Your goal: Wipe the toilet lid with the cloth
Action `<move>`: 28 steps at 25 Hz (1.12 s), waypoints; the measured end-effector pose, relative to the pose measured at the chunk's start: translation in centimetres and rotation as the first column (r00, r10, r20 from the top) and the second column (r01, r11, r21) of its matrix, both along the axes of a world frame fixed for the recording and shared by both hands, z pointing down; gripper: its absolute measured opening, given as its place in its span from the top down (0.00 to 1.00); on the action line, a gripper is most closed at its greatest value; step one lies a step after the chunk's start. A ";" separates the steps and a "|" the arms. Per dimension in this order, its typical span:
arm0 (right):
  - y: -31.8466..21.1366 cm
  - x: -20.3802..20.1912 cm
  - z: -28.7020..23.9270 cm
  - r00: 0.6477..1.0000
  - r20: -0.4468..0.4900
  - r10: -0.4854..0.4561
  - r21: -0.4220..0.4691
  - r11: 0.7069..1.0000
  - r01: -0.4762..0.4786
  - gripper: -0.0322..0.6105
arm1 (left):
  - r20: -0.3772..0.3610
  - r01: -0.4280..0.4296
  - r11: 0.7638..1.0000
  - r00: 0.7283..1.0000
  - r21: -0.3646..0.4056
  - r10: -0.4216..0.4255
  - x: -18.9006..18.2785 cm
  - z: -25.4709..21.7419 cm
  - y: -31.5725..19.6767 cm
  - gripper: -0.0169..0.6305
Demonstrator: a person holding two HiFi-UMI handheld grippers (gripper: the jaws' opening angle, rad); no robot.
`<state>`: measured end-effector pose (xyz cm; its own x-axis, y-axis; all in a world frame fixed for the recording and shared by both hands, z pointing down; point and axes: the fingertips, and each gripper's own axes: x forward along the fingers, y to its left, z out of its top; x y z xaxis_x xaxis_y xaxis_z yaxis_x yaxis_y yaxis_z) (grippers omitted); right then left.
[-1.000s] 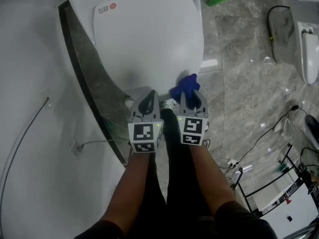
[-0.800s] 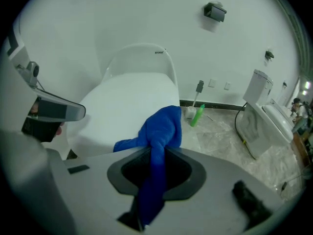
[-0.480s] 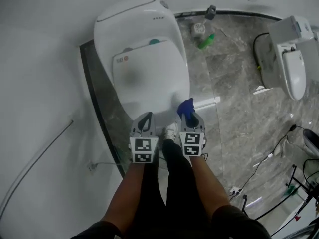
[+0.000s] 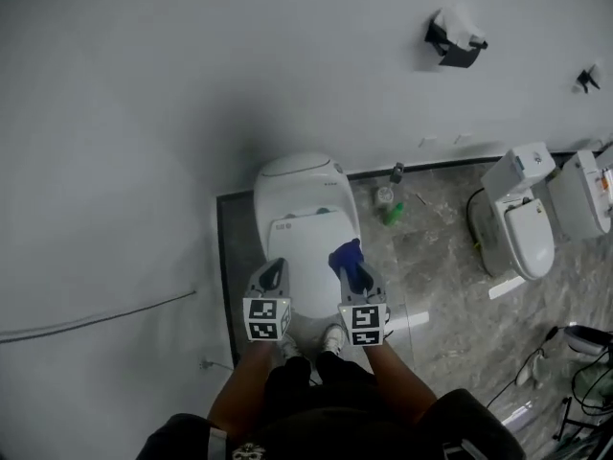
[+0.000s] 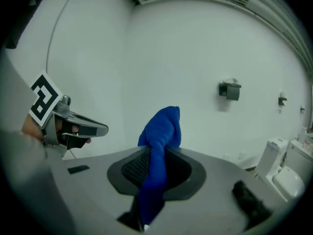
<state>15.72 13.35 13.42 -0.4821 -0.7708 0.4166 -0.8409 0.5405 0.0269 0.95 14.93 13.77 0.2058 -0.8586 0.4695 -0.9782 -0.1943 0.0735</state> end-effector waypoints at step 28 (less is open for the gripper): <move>-2.3 -2.7 -16.4 0.991 0.076 -0.111 0.324 0.943 0.080 0.85 | 0.074 -0.054 0.951 0.997 0.304 0.033 2.6 -17.6 -3.5 0.96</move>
<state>13.02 11.08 -2.96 -0.5844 -0.8044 0.1066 -0.7927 0.5940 0.1366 3.59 11.43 -3.82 0.2234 -0.9539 0.2004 -0.9688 -0.2399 -0.0617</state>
